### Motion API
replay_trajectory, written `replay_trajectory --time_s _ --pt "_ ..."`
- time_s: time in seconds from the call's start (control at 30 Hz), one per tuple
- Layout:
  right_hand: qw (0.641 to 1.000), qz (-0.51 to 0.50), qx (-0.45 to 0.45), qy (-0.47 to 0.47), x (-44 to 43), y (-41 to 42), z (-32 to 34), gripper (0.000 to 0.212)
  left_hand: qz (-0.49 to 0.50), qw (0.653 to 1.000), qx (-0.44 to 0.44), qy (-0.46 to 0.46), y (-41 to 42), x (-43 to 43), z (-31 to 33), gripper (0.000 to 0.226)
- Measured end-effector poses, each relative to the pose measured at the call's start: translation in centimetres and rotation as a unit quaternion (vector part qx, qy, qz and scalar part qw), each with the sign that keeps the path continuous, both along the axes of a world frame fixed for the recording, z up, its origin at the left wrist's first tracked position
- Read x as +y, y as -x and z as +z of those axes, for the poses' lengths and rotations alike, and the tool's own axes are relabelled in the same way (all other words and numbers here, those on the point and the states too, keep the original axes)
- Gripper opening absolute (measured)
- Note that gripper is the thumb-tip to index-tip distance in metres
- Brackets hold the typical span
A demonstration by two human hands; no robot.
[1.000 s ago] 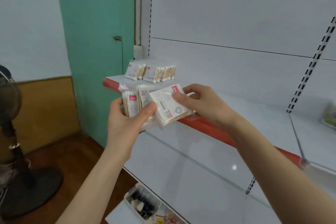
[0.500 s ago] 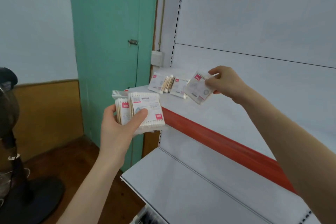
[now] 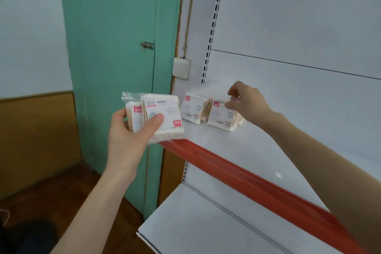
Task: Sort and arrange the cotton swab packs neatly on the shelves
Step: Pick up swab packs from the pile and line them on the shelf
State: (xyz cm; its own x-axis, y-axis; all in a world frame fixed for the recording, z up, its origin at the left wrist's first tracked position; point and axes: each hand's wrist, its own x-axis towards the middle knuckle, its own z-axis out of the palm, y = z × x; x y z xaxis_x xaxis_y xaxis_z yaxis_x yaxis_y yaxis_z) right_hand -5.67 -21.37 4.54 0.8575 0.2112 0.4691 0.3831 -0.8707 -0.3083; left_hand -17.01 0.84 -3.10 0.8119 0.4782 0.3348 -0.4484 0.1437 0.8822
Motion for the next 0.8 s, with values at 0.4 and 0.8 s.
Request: replay_trajectory --time_s 0.4,0.8 --pt "0.985 -0.066 -0.071 -0.14 2.2 2.8 0.2 0.022 -0.191 0.981 -0.025 -0.026 -7.9 0.5 1.1 0.046" --pt "0.95 0.011 0.105 -0.295 4.9 8.1 0.1 0.032 -0.305 0.952 -0.012 -0.034 -8.9 -0.6 1.6 0.061"
